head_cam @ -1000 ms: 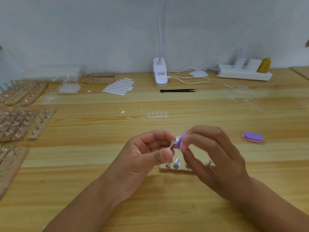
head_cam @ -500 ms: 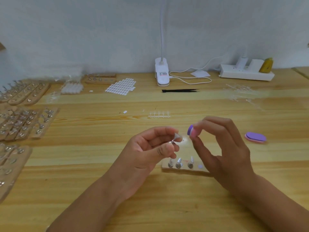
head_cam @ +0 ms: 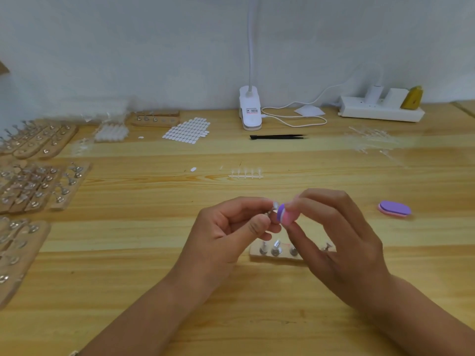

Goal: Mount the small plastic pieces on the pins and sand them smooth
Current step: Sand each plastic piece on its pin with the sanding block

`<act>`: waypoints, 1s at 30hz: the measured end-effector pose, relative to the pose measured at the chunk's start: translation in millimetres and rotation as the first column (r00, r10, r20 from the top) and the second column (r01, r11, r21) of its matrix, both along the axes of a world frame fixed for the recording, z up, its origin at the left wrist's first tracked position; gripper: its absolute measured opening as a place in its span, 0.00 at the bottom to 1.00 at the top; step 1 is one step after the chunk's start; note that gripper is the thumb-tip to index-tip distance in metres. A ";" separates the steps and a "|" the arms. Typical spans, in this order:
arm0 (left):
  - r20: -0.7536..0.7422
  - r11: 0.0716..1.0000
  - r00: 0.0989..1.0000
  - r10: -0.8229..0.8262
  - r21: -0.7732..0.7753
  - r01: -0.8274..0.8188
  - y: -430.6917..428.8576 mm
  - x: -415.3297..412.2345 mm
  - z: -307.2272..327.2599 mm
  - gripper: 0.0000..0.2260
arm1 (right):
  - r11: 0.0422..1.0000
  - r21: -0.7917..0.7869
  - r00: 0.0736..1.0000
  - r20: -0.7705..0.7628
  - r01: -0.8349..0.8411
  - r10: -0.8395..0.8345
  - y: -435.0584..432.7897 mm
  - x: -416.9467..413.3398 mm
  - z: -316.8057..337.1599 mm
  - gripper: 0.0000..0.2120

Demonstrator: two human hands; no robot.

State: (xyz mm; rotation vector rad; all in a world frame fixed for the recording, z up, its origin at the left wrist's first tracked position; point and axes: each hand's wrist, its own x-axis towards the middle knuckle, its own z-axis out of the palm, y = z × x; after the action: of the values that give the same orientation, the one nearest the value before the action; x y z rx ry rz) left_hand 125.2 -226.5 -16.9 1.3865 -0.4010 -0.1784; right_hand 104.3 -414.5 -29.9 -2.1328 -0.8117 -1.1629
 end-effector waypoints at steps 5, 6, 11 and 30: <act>-0.012 0.999 1.000 0.027 -0.029 -0.028 -2.0 -1.6 0.9 0.10 | 0.999 -0.021 0.999 -0.002 0.043 -0.043 -5.1 5.5 -2.2 0.10; -0.024 0.999 0.999 0.031 -0.042 -0.032 -2.3 -1.8 0.8 0.10 | 0.998 -0.013 0.998 -0.003 0.067 -0.067 -6.4 6.8 -2.0 0.10; -0.027 0.999 1.000 0.007 -0.053 -0.008 -2.4 -2.3 1.6 0.10 | 1.000 0.003 0.998 0.059 0.015 -0.015 -0.6 2.6 -0.4 0.10; -0.125 0.993 0.989 -0.076 -0.101 0.064 -3.1 -3.1 4.2 0.09 | 0.996 0.085 0.958 -0.288 0.017 0.008 0.0 -9.3 14.7 0.14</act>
State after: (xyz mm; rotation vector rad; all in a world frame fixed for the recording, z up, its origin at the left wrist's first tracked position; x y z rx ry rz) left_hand 122.1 -229.6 -12.8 1.2594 -0.3468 -0.3006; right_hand 95.0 -414.5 -15.2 -2.1656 -0.6131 -0.8450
